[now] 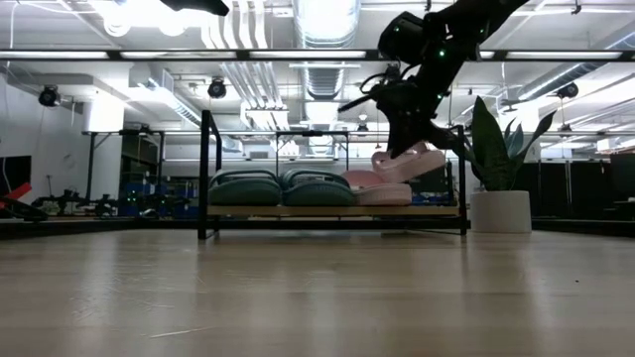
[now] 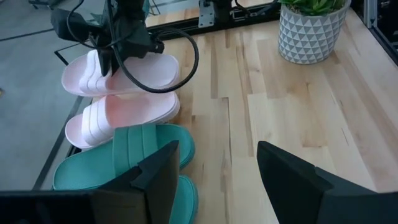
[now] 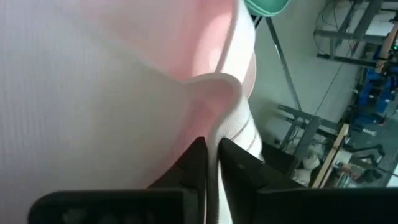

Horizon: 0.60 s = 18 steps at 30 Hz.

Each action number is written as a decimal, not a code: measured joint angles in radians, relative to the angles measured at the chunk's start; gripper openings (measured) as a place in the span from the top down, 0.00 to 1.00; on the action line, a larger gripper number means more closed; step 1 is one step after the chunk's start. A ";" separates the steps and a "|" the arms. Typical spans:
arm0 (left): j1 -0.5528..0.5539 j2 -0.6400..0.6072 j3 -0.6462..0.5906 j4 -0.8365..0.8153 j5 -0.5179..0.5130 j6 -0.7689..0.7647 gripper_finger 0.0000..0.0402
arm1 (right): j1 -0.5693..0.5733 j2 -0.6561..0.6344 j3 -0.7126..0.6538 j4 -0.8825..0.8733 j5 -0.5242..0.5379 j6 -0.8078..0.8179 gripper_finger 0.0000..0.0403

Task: Pick and place slides into the shelf
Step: Put the pink slide on the shelf

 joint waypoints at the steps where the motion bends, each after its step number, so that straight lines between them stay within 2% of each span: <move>1: 0.000 0.000 0.000 0.000 0.000 0.000 0.50 | 0.000 -0.003 0.000 0.000 -0.001 0.014 0.89; 9: 0.000 0.000 0.000 0.003 0.000 0.000 0.50 | 0.001 -0.019 -0.001 -0.002 0.012 0.041 0.74; 15: 0.000 0.000 0.000 0.002 0.000 0.000 0.50 | 0.021 -0.020 -0.002 -0.004 0.131 0.048 0.66; 18: 0.000 0.000 0.000 0.002 0.000 0.000 0.50 | 0.027 -0.024 -0.002 -0.001 0.137 0.054 0.64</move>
